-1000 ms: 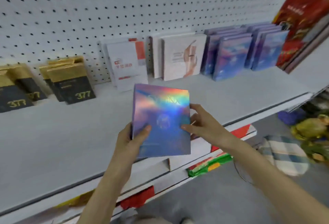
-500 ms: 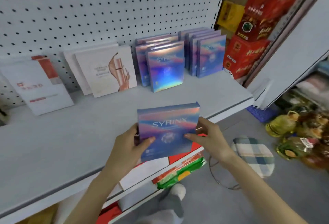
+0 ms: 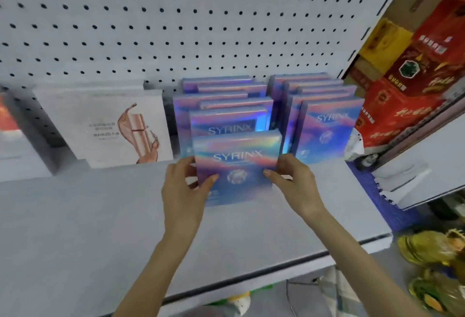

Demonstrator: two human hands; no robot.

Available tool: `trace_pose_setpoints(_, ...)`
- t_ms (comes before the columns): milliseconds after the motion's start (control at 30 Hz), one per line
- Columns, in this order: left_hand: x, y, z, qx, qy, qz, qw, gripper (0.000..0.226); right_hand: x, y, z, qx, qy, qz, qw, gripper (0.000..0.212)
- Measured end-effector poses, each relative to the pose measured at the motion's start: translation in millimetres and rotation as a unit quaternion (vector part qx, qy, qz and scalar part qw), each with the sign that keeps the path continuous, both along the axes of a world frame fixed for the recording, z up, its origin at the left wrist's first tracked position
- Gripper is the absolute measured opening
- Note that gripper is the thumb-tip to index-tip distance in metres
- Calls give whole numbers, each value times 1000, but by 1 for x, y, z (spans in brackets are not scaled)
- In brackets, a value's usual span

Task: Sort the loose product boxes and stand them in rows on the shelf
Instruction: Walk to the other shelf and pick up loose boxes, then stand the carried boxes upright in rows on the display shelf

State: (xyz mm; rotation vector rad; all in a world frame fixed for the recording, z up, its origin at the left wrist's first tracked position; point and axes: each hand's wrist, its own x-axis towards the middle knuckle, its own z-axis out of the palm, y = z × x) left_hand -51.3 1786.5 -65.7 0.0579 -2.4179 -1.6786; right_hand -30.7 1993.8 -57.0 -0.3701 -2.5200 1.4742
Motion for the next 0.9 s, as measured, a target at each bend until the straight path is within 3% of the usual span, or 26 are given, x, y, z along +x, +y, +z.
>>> trace_pose_setpoints(133,-13,7,-3,-26,-8,44,999,49,-22,2,-3,42,12,20,999,16)
trace_pose_setpoints(267,-21,9,-11,-96,15,80,992,51,-31,2,-3,56,21,22,998,22)
trace_pose_setpoints(500,-27,17,-21,47,-68,81,993,45,-39,10,-5,43,-39,30,998,27)
trace_pose_setpoints(667,-27,8,-19,17,-83,40,996,34,-42,8,-10,16,-81,29,996,25)
trace_pose_setpoints(900,33,-19,-8,6,-69,68,995,40,12,-13,-2,-12,-41,11,999,38)
